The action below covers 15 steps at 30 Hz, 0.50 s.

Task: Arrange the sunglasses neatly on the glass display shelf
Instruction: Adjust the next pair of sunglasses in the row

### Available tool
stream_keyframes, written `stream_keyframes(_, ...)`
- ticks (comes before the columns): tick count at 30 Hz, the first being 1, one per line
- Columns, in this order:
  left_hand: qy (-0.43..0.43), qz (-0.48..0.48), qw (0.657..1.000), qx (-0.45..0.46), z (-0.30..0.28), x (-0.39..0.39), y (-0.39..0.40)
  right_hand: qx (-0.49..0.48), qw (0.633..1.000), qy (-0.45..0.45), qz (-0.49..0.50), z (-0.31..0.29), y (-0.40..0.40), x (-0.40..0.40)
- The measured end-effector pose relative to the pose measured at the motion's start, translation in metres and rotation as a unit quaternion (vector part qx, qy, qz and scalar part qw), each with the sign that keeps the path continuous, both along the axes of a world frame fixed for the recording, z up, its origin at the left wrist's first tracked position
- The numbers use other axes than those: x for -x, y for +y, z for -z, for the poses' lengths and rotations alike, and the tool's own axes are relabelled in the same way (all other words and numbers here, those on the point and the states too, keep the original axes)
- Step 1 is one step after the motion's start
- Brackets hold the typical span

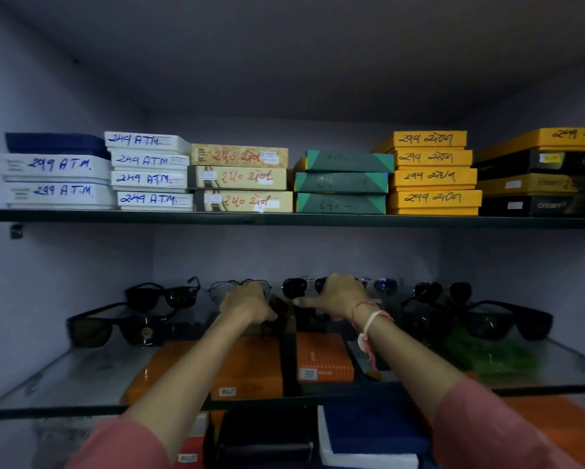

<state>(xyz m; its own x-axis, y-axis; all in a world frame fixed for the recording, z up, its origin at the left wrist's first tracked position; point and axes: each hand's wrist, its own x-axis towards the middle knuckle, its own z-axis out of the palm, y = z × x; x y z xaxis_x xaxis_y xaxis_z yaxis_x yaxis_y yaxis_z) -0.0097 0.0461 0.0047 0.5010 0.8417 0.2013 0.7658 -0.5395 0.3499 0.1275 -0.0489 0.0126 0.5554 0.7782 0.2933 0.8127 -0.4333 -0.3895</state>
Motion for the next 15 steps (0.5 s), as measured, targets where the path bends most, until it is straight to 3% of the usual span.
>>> stream_keyframes(5, 0.009, 0.015, 1.0, 0.016, 0.001, 0.016, 0.02, 0.005, 0.999, -0.006, 0.034, 0.007, 0.012, 0.015)
stream_keyframes(9, 0.015, 0.014, 0.999, -0.026, 0.002, 0.026, 0.029, -0.027, 0.998, -0.004, 0.048, 0.006, 0.011, 0.016)
stream_keyframes(12, -0.056, 0.079, 0.992, -0.081, 0.001, 0.024, 0.029, -0.058, 0.998, 0.01, -0.004, 0.003, 0.005, 0.008)
stream_keyframes(15, -0.068, 0.151, 0.98, -0.114, -0.004, 0.019, 0.027, -0.07, 0.993, 0.033, -0.086, -0.007, -0.008, 0.003)
